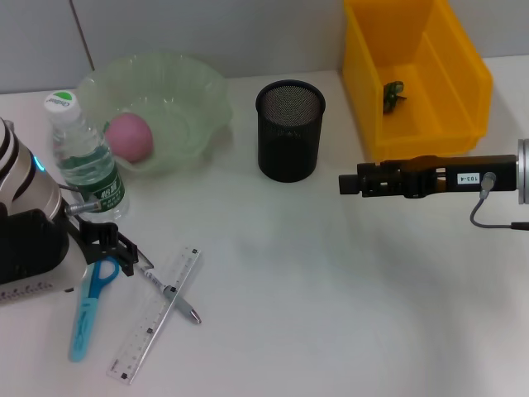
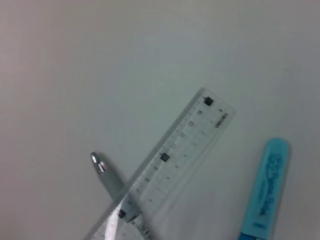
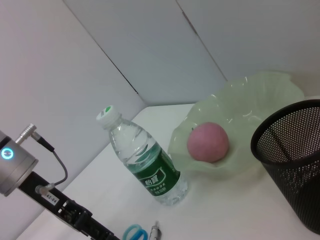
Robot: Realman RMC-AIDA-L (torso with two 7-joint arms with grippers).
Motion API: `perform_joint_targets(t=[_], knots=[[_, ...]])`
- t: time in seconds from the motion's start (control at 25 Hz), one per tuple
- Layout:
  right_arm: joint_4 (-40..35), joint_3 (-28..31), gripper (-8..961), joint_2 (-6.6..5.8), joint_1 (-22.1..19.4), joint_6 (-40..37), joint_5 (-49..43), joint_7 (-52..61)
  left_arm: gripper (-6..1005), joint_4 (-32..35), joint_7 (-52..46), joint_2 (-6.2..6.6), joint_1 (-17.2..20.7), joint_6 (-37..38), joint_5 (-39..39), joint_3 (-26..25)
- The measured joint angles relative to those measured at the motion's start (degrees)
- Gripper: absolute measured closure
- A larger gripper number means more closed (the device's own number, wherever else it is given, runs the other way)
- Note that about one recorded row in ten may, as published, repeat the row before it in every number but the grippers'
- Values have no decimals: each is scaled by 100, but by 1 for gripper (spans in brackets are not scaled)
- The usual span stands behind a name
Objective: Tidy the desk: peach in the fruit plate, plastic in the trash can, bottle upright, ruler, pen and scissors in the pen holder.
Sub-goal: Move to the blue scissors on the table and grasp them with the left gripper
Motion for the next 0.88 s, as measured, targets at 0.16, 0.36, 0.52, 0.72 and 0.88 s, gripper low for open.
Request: perform_joint_targets(t=[0.16, 0.36, 0.52, 0.72, 0.88], knots=[[0, 0, 129, 8, -14, 7, 20, 0, 193, -27, 192, 25, 24, -10, 14, -2], [-1, 0, 129, 23, -4, 7, 15, 0, 221, -168, 250, 31, 27, -98, -13, -44], [-1, 1, 129, 27, 1, 19, 13, 0, 279, -169, 223, 31, 22, -102, -15, -46], [-12, -8, 128, 27, 21, 4, 1, -21, 283, 144, -1184, 7, 35, -249, -179, -46], [-39, -10, 128, 17, 8, -30, 10, -77, 260, 438, -2988, -138, 58, -229, -71, -219]])
